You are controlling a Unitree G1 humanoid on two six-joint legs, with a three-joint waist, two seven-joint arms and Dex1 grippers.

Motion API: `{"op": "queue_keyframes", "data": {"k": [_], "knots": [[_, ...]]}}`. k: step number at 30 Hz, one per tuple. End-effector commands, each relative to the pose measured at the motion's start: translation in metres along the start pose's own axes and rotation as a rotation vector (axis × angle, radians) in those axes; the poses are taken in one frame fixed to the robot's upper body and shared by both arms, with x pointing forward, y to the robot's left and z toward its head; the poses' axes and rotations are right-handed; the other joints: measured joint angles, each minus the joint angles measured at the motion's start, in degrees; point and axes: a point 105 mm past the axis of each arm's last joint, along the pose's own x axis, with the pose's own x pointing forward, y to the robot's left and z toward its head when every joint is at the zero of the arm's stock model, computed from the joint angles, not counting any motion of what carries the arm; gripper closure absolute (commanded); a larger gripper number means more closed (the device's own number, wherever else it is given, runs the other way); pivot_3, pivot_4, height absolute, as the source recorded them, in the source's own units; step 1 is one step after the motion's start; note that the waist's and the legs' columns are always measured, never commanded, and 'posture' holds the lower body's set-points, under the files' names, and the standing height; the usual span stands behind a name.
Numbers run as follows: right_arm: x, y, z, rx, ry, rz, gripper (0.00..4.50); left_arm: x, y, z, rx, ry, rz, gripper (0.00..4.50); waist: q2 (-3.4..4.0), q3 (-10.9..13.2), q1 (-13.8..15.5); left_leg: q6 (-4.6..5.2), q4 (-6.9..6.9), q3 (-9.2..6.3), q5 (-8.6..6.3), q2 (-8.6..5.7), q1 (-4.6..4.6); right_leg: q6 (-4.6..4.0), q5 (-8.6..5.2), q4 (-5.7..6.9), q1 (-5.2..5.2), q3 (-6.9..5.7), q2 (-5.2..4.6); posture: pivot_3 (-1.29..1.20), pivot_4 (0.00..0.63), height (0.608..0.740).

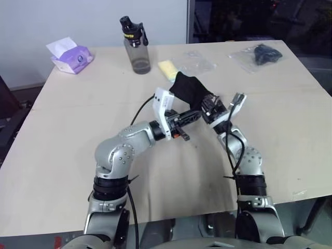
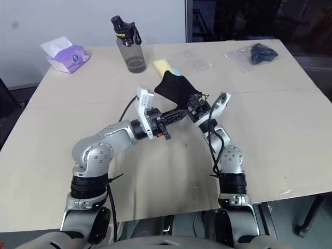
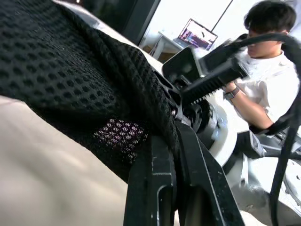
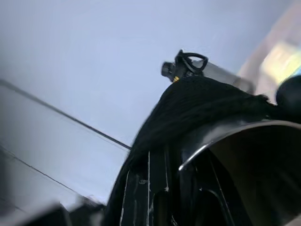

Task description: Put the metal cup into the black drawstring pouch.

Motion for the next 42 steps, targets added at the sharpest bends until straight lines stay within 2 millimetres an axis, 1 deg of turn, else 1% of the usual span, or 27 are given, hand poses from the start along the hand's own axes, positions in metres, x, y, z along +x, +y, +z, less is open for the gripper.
{"op": "queue_keyframes", "data": {"k": [1,3,5,6,8,12,13,15,19,20,21,22,23,24,26,27,30,31,35,37,38,39,40,42], "knots": [[0.01,0.015,0.03,-0.509,-0.025,-0.019,4.44,0.004,-0.034,-0.009,-0.015,0.032,-0.181,4.5,0.03,0.0,-0.2,0.0,0.01,0.04,0.0,0.0,0.0,0.01,0.0,0.0,0.0,0.0,0.01,0.0,0.15,0.74],[0.009,-0.002,0.011,-0.965,0.168,-0.05,4.44,0.004,-0.035,-0.007,-0.019,0.024,-0.184,4.5,0.04,0.0,-0.4,0.0,0.01,0.18,0.0,-0.03,0.0,0.01,-0.03,-0.01,-0.03,0.04,0.01,0.0,0.15,0.74],[0.001,-0.019,-0.003,-1.332,0.349,-0.004,4.44,0.005,-0.036,-0.006,-0.018,0.022,-0.189,4.5,0.03,0.0,-0.5,0.0,0.02,0.36,0.0,-0.05,-0.01,0.07,-0.09,-0.03,-0.05,0.03,0.0,0.0,0.15,0.74],[-0.003,-0.027,-0.006,-1.479,0.414,0.016,4.44,0.006,-0.037,-0.006,-0.017,0.02,-0.192,4.5,0.04,0.0,-0.5,0.0,0.02,0.37,0.0,-0.05,-0.01,0.08,-0.09,-0.03,-0.04,0.03,0.0,0.0,0.15,0.74],[-0.01,-0.039,-0.009,-1.713,0.524,0.084,4.44,0.007,-0.04,-0.005,-0.017,0.014,-0.2,4.5,-0.01,0.0,-0.5,-0.01,0.0,0.42,0.0,-0.05,-0.02,0.06,-0.03,-0.01,-0.09,0.09,0.02,0.0,0.15,0.74],[-0.022,-0.057,-0.009,-2.025,0.695,0.204,4.44,0.008,-0.042,-0.001,-0.016,-0.002,-0.205,4.5,-0.07,0.0,-0.5,-0.02,0.0,0.43,0.01,-0.04,-0.04,0.04,-0.02,-0.02,-0.1,0.1,0.02,0.0,0.15,0.74],[-0.025,-0.061,-0.008,-2.074,0.729,0.228,4.44,0.009,-0.041,0.0,-0.016,-0.006,-0.204,4.5,-0.09,0.1,-0.5,-0.02,0.0,0.42,0.01,-0.04,-0.04,0.03,-0.02,-0.02,-0.11,0.13,0.02,0.0,0.15,0.74],[-0.029,-0.063,-0.008,-2.087,0.748,0.244,4.44,0.01,-0.041,0.004,-0.024,-0.022,-0.203,4.5,-0.12,0.1,-0.5,-0.03,0.0,0.39,0.02,-0.03,-0.04,0.02,-0.02,-0.03,-0.12,0.15,0.02,0.0,0.15,0.74],[-0.033,-0.062,-0.004,-1.982,0.726,0.19,4.44,0.011,-0.036,0.006,-0.033,-0.037,-0.179,4.5,-0.17,0.1,-0.3,-0.03,0.01,0.32,0.02,-0.03,-0.04,0.02,-0.02,-0.04,-0.08,0.11,0.01,0.0,0.15,0.74],[-0.035,-0.059,-0.003,-1.971,0.719,0.196,3.78,0.011,-0.032,0.005,-0.035,-0.037,-0.157,4.5,-0.18,0.1,-0.2,-0.03,0.01,0.29,0.02,-0.03,-0.05,0.02,-0.01,-0.04,-0.08,0.12,0.01,0.0,0.15,0.74],[-0.036,-0.056,-0.002,-1.97,0.712,0.206,3.56,0.012,-0.027,0.004,-0.031,-0.036,-0.134,4.5,-0.18,0.1,-0.1,-0.03,0.01,0.26,0.02,-0.03,-0.05,0.02,-0.01,-0.05,-0.08,0.12,0.0,0.0,0.15,0.74],[-0.038,-0.053,0.0,-1.996,0.708,0.23,3.07,0.012,-0.02,0.003,-0.019,-0.038,-0.096,4.5,-0.18,0.1,0.0,-0.03,0.02,0.23,0.02,-0.04,-0.05,0.02,-0.01,-0.06,-0.07,0.13,-0.01,0.0,0.15,0.74],[-0.046,-0.052,0.005,-2.031,0.742,0.255,2.52,0.012,-0.01,0.0,-0.023,-0.031,-0.05,4.5,-0.18,0.1,0.1,-0.02,0.03,0.22,0.01,-0.05,-0.05,0.01,-0.01,-0.08,-0.07,0.17,-0.03,0.0,0.15,0.74],[-0.052,-0.049,0.01,-2.055,0.765,0.276,2.12,0.012,-0.002,-0.001,-0.027,-0.03,-0.014,4.5,-0.17,0.1,0.4,-0.02,0.04,0.24,0.01,-0.07,-0.05,0.0,-0.02,-0.08,-0.07,0.21,-0.04,0.0,0.15,0.74],[-0.061,-0.044,0.014,-2.066,0.796,0.299,1.17,0.011,0.006,-0.002,-0.042,-0.031,0.018,4.5,-0.2,0.1,0.8,-0.02,0.05,0.26,0.01,-0.1,-0.05,-0.05,-0.05,-0.1,-0.06,0.22,-0.06,0.0,0.15,0.74],[-0.066,-0.041,0.016,-2.058,0.812,0.311,0.8,0.01,0.009,-0.001,-0.053,-0.036,0.024,4.5,-0.2,0.1,0.8,-0.02,0.05,0.29,0.01,-0.1,-0.04,-0.13,-0.1,-0.1,-0.05,0.2,-0.05,0.0,0.15,0.74],[-0.085,-0.027,0.021,-1.995,0.846,0.339,0.8,0.008,0.016,-0.004,-0.125,-0.033,0.034,4.5,-0.22,0.1,1.0,-0.01,0.05,0.32,0.01,-0.07,-0.04,-0.18,-0.13,-0.07,-0.05,0.14,-0.02,0.0,0.15,0.74],[-0.087,-0.024,0.023,-1.987,0.844,0.336,0.8,0.007,0.017,-0.005,-0.139,-0.031,0.036,4.5,-0.23,0.1,1.1,-0.01,0.05,0.32,0.01,-0.07,-0.04,-0.18,-0.14,-0.08,-0.01,0.07,-0.02,0.0,0.15,0.74],[-0.099,-0.005,0.018,-1.85,0.795,0.324,0.8,0.005,0.022,-0.011,-0.159,-0.022,0.053,4.5,-0.23,0.1,0.9,-0.01,0.05,0.32,0.01,-0.04,0.0,-0.19,-0.14,-0.07,0.03,0.04,-0.01,0.0,0.15,0.74],[-0.1,0.009,0.017,-1.722,0.709,0.299,0.8,0.005,0.022,-0.01,-0.17,-0.03,0.054,4.5,-0.23,0.1,0.9,-0.01,0.06,0.29,0.01,-0.02,0.0,-0.18,-0.14,-0.05,0.03,0.04,0.01,0.0,0.15,0.74],[-0.1,0.016,0.021,-1.647,0.648,0.263,0.8,0.005,0.022,-0.008,-0.174,-0.036,0.052,4.5,-0.24,0.1,0.9,-0.01,0.07,0.27,0.01,-0.02,0.01,-0.18,-0.14,-0.04,0.04,0.05,0.01,0.0,0.15,0.74],[-0.1,0.018,0.028,-1.612,0.604,0.218,0.8,0.004,0.022,-0.006,-0.18,-0.043,0.049,4.5,-0.24,0.1,1.0,-0.01,0.09,0.24,0.01,-0.02,0.02,-0.18,-0.14,-0.04,0.04,0.05,0.01,0.0,0.15,0.74],[-0.102,0.015,0.036,-1.616,0.598,0.171,0.8,0.004,0.022,-0.004,-0.189,-0.053,0.045,4.5,-0.25,0.1,1.1,-0.01,0.09,0.19,0.01,-0.02,0.01,-0.18,-0.14,-0.04,0.06,0.06,0.0,0.0,0.15,0.74],[-0.108,-0.001,0.045,-1.68,0.662,0.107,0.8,0.003,0.021,-0.002,-0.188,-0.06,0.036,4.5,-0.25,0.1,1.1,-0.01,0.15,0.19,0.01,-0.05,0.01,-0.17,-0.14,-0.06,0.12,0.06,0.0,0.0,0.15,0.74]]}}
